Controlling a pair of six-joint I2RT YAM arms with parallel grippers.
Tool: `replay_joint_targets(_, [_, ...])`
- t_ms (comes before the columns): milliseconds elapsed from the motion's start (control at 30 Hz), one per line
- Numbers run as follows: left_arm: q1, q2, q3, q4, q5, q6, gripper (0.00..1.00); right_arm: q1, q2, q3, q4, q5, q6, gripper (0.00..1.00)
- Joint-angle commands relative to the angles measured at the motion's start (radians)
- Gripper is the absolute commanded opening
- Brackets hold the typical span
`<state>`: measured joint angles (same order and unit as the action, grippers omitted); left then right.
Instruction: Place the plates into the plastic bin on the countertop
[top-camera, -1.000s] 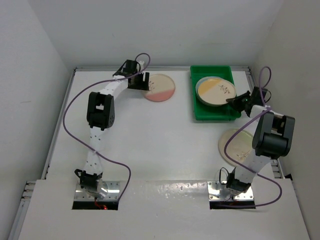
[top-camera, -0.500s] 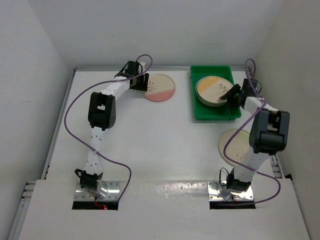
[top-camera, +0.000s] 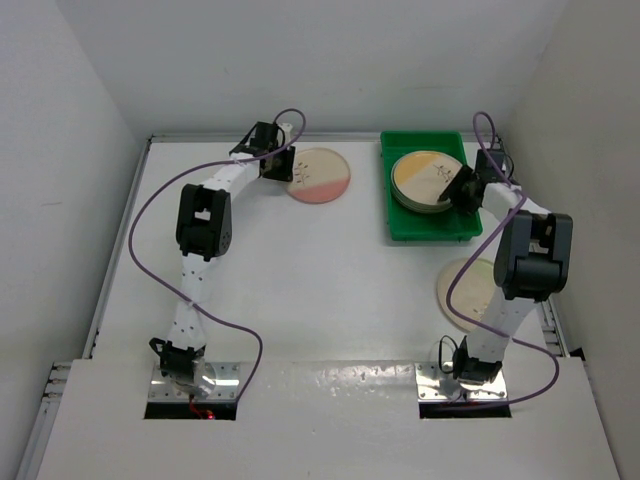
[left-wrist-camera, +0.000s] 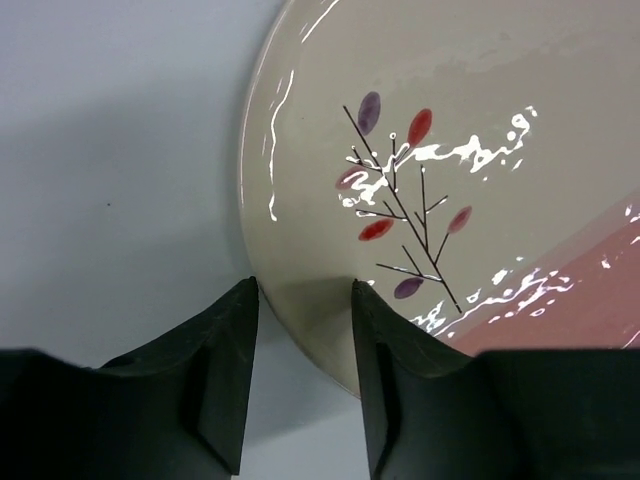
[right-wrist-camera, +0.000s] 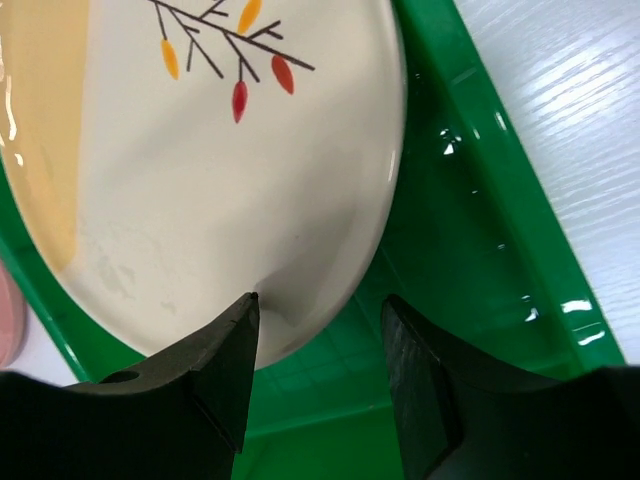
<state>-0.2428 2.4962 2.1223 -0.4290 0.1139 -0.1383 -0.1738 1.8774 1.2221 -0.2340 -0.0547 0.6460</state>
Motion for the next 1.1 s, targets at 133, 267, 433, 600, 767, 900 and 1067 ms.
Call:
replay_joint_targets(133, [-0.007, 0.067, -0.036, -0.112, 0.032, 0.043, 0.18, 0.026, -0.083, 0.048, -0.037, 0.003, -0.098, 0.54])
replay_joint_targets(267, [-0.007, 0.067, -0.048, -0.151, 0.070, 0.094, 0.00, 0.062, -0.138, 0.045, -0.050, -0.002, -0.144, 0.56])
replay_joint_targets(433, [0.002, -0.063, -0.178, -0.182, 0.262, 0.378, 0.00, 0.164, -0.201, 0.082, -0.105, -0.007, -0.282, 0.60])
replay_joint_targets(600, [0.022, -0.330, -0.367, -0.191, 0.418, 0.663, 0.00, 0.348, -0.144, 0.126, -0.134, -0.230, -0.423, 0.77])
replay_joint_targets(767, [0.004, -0.435, -0.407, -0.255, 0.406, 0.749, 0.00, 0.499, 0.070, 0.238, -0.185, -0.236, -0.416, 0.90])
replay_joint_targets(900, [-0.015, -0.467, -0.453, -0.264, 0.406, 0.740, 0.00, 0.543, 0.201, 0.291, -0.125, -0.443, -0.342, 0.93])
replay_joint_targets(1067, [-0.015, -0.485, -0.501, -0.264, 0.415, 0.720, 0.00, 0.600, 0.250, 0.199, 0.076, -0.681, -0.234, 0.91])
